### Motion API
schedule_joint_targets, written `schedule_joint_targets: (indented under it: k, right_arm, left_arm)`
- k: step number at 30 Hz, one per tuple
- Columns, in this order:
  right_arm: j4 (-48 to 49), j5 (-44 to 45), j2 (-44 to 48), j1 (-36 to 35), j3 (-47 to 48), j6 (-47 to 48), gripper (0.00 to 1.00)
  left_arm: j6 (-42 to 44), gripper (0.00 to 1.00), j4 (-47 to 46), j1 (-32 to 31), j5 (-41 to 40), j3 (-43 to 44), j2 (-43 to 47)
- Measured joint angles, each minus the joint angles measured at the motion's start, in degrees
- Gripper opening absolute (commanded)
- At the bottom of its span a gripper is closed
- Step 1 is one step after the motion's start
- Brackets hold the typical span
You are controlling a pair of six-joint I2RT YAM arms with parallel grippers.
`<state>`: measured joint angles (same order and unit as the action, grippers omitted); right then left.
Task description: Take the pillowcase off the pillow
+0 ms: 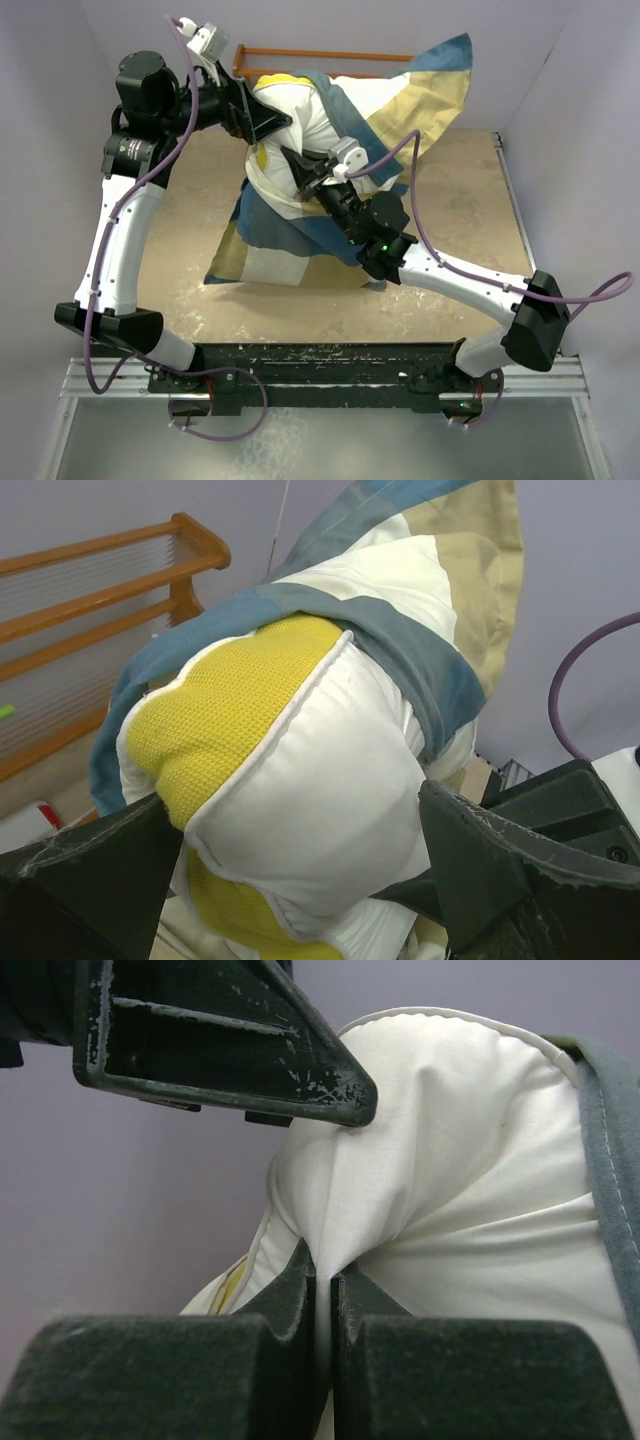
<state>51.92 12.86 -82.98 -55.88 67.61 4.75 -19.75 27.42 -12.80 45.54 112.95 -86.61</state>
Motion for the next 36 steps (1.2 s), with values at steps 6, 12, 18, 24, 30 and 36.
schedule_joint_targets:
  k: [6,12,18,24,30,36]
  right_arm:
    - [-2.58,-3.89,0.04,0.0,0.04,0.02,0.0]
    - [-6.21,-5.44,0.48,0.17,0.24,-2.38,0.3]
    - [-11.3,-12.96,6.95,7.1,0.44,-17.03,0.75]
    - [-22.82,-13.7,15.47,19.58,7.37,-27.69,0.82]
    - [-38.91,-5.09,17.53,27.98,20.39,-28.57,0.82]
    - [-46.47,-0.31,16.37,36.17,20.92,-28.24,0.8]
  left_arm:
    - [3.67,0.0,2.27,0.04,-0.52,-1.14,0.26]
    - [9.6,0.0,3.74,-0.46,-0.26,-4.07,2.12]
    - [16.13,0.0,2.19,0.46,-3.34,-5.46,4.09]
    - [20.98,0.0,1.22,0.57,-3.96,-6.78,4.13]
    - [23.67,0.0,1.31,0.66,-2.14,-6.8,4.83]
    - [24.63,0.0,2.08,0.66,-0.24,-6.84,6.75]
